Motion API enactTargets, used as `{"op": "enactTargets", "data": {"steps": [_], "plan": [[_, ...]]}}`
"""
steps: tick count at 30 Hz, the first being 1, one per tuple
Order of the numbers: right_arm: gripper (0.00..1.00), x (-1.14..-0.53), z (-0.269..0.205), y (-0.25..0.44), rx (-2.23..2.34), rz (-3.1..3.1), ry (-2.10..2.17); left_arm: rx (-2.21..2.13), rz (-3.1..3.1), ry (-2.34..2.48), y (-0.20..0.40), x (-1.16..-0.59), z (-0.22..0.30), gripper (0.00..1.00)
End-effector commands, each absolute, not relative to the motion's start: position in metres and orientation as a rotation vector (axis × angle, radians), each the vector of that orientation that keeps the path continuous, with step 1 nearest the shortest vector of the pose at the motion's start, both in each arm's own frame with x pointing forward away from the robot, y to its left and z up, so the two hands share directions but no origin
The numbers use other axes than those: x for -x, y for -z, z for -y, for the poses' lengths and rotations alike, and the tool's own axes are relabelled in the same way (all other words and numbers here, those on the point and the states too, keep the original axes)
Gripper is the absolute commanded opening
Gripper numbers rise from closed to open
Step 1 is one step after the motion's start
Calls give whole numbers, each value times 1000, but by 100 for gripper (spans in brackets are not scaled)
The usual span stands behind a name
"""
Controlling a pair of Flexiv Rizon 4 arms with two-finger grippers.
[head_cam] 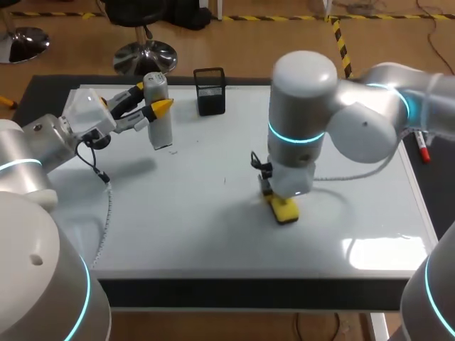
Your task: Pick up the inspection probe, press it on each red-marked spot on the whiteboard one by one, put down the probe, pick up the eraser, and wipe off all the red marks.
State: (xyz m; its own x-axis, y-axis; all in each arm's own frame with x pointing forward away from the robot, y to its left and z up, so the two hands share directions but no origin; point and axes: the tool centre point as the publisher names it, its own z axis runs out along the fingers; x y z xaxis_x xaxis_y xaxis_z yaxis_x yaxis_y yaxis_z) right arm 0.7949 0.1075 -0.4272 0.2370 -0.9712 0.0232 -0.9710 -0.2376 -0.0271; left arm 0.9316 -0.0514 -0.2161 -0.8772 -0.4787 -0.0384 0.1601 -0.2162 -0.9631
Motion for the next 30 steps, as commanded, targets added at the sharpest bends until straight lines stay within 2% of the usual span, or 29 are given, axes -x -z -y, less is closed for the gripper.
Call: {"op": "enactTargets", "data": {"steps": [1,17,30], "plan": [[0,-806,-105,402,2488,-1909,50,374,-1640,2139,216,-932,52,0],[0,-853,-95,387,2456,-1910,27,374,-1640,2139,216,-932,52,0],[0,-919,-62,379,2425,-1972,73,374,-1640,2139,216,-932,52,0]]}}
